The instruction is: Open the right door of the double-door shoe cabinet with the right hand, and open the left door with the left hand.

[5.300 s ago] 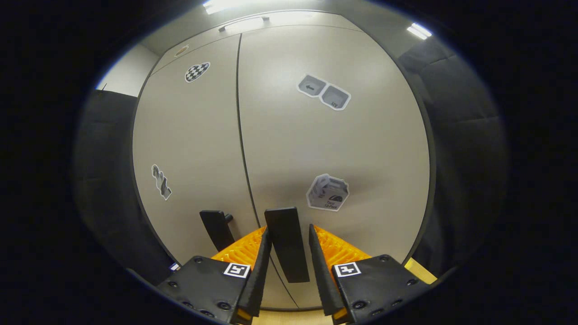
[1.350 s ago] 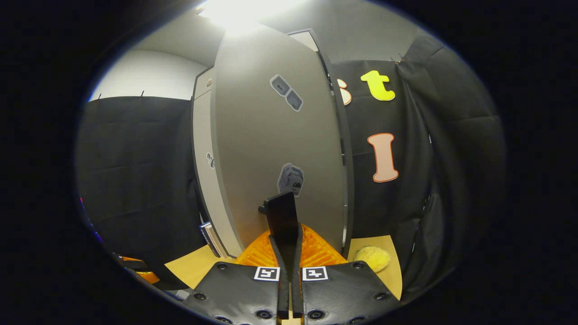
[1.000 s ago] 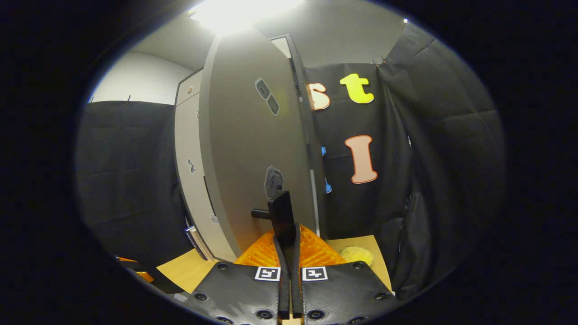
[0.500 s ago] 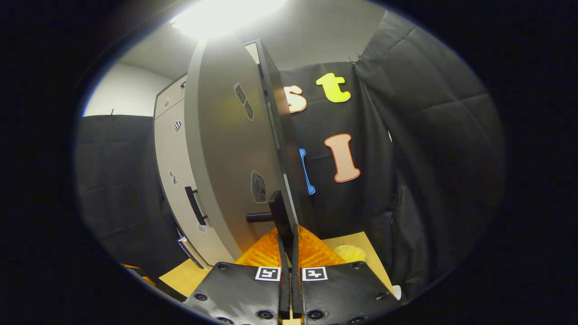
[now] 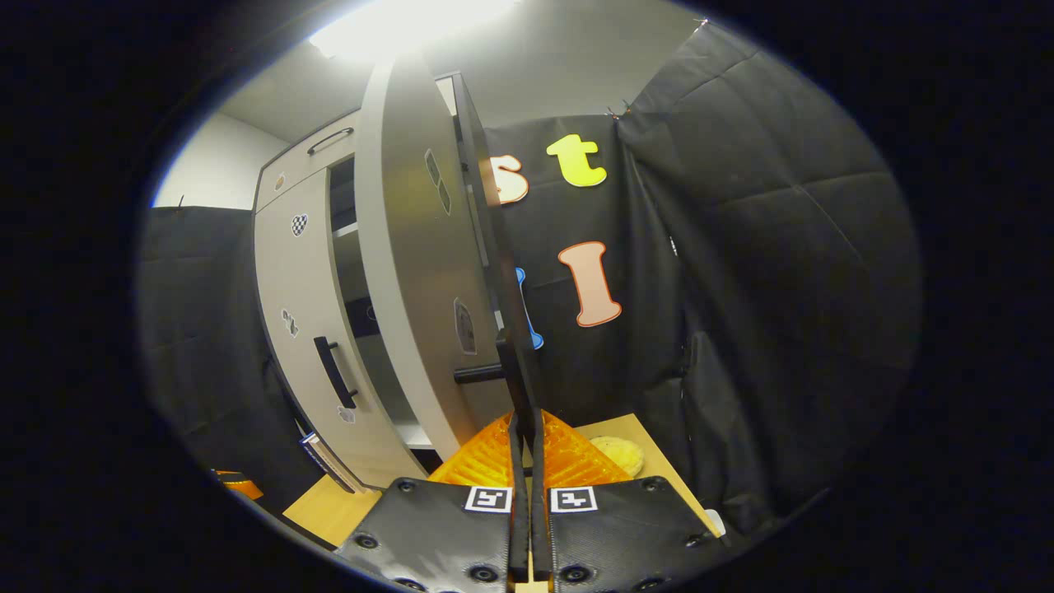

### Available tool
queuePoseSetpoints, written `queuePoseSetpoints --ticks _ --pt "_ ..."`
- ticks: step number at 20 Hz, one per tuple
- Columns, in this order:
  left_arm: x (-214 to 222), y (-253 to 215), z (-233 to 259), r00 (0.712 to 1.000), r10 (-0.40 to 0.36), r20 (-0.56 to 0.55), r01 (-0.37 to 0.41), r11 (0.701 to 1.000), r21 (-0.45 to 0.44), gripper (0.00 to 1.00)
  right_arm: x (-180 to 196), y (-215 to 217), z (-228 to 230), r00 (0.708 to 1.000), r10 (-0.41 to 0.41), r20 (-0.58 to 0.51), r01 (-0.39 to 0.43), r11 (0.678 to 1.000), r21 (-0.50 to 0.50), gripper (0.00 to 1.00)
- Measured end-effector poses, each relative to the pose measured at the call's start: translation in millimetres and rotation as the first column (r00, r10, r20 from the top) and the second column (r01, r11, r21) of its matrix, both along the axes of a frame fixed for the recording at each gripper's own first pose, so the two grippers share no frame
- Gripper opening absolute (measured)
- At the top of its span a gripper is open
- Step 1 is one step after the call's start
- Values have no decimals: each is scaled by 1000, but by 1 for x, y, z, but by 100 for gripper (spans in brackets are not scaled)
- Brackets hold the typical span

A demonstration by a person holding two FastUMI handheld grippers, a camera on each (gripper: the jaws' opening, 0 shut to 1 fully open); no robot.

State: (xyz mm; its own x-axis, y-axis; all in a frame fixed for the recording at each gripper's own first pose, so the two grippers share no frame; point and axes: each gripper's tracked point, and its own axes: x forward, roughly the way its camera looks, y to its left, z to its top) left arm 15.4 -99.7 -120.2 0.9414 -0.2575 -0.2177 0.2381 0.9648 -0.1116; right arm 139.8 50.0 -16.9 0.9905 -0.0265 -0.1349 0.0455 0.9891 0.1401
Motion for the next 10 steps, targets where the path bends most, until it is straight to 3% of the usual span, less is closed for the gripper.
queuePoseSetpoints --ticks 5,10 --pt "35 27 2 999 -44 5 44 999 29 96 -41 -8 -15 997 -76 -20 77 993 87 2" --pt "71 25 14 990 -137 39 137 991 5 96 -78 -38 -13 962 -273 -23 273 954 126 2"
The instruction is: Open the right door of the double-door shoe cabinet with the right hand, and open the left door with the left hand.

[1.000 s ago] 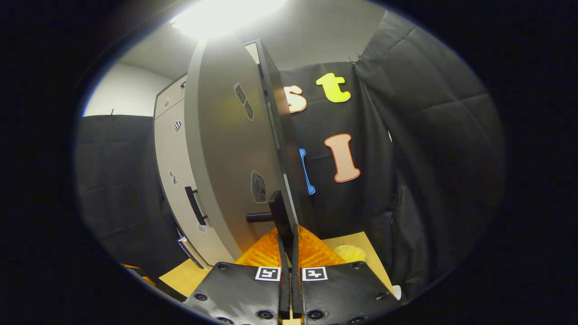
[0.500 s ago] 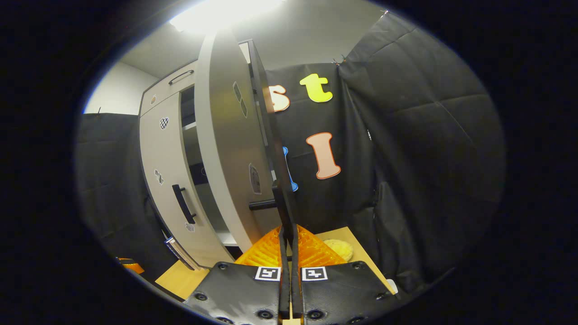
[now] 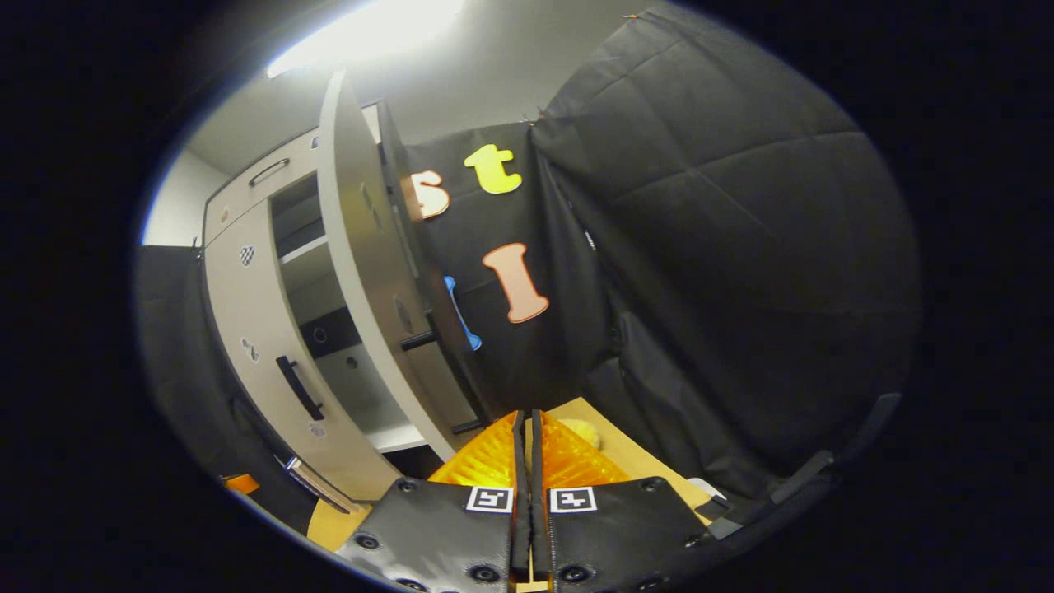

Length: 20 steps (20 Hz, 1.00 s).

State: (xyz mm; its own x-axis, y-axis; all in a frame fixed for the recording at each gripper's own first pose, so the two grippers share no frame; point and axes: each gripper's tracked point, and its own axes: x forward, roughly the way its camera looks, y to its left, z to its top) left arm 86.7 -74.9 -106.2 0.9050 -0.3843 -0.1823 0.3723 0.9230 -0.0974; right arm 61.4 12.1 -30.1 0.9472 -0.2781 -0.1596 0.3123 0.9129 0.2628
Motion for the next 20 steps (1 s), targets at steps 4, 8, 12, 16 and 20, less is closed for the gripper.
queuePoseSetpoints --ticks 4,8,12,16,20 --pt "26 -13 13 996 -77 36 77 997 2 97 -38 -36 9 987 -158 -2 157 982 -103 2" --pt "52 -34 26 993 -93 69 94 996 -10 96 -53 -70 23 964 -267 12 265 948 -176 0" --pt "86 -61 45 992 -74 104 75 997 -5 96 -36 -98 40 948 -292 129 313 930 -193 25" --pt "113 -85 67 990 -2 143 3 1000 -2 96 15 -130 35 958 -264 110 281 942 -183 54" --pt "146 -108 78 984 64 163 -60 998 -28 96 65 -152 23 962 -253 100 267 948 -172 97"
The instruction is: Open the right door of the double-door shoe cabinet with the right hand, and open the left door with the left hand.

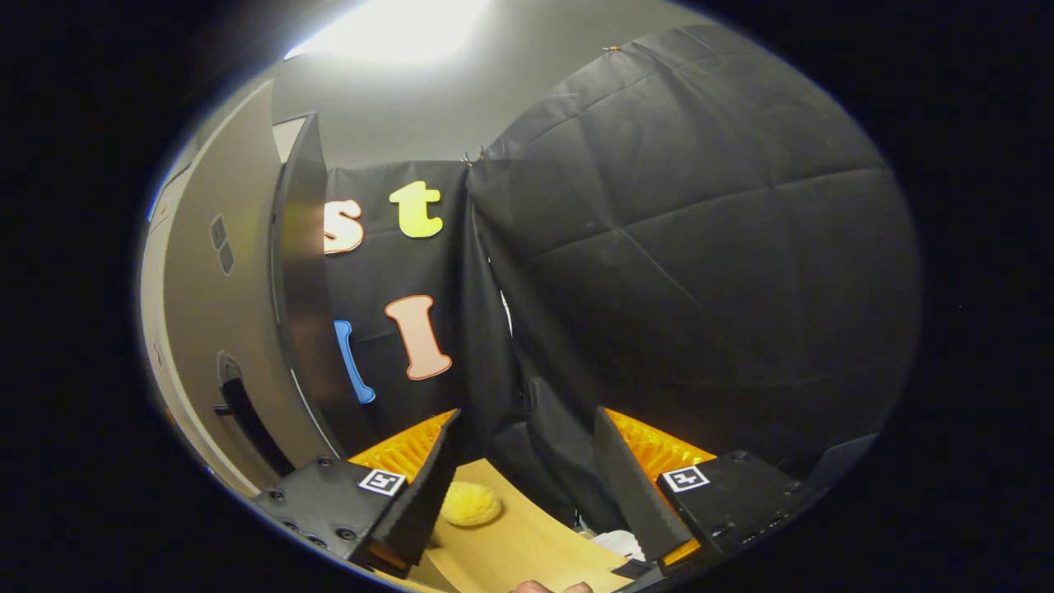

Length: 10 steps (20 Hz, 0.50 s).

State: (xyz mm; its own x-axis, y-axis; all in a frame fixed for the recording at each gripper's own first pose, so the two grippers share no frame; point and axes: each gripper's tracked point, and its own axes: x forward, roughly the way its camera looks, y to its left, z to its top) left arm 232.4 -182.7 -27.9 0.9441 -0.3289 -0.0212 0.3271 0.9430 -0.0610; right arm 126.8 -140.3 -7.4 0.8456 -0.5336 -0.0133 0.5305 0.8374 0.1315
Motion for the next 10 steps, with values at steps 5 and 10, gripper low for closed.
queuePoseSetpoints --ticks 5,10 --pt "36 -20 10 998 56 35 -57 998 35 96 31 -37 -20 1000 -6 -15 6 1000 6 98" --pt "64 -54 8 998 48 31 -49 998 46 96 53 -58 -58 996 2 -84 2 999 48 98"
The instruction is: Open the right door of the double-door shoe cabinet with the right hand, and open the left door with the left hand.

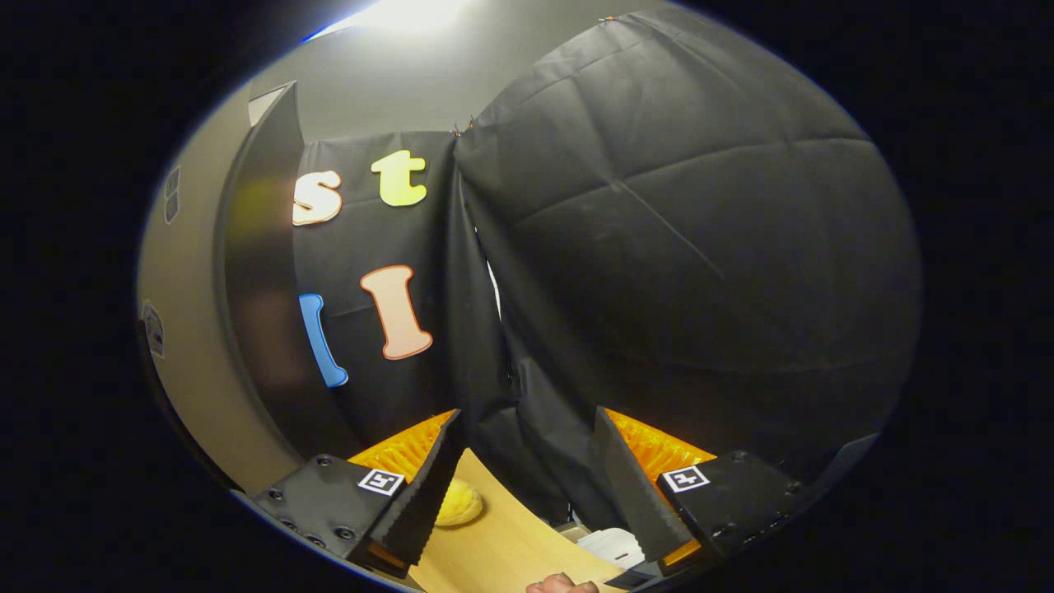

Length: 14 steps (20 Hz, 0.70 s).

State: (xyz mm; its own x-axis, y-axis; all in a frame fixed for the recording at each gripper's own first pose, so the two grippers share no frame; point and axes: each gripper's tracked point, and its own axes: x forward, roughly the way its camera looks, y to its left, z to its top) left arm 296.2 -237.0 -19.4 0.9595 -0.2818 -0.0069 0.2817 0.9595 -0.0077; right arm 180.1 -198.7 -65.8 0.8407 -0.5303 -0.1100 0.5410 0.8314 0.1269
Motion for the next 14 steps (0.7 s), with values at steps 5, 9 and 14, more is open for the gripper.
queuePoseSetpoints --ticks 5,9,14 --pt "20 -13 -9 998 66 -3 -66 997 42 96 16 -20 -15 999 2 -32 -1 999 34 98" --pt "25 -15 -11 995 101 -13 -101 995 20 55 20 -37 -18 1000 -9 -23 11 998 60 98" --pt "25 -13 -13 989 147 -10 -147 989 1 44 32 -43 -27 1000 4 -11 -2 985 173 92"
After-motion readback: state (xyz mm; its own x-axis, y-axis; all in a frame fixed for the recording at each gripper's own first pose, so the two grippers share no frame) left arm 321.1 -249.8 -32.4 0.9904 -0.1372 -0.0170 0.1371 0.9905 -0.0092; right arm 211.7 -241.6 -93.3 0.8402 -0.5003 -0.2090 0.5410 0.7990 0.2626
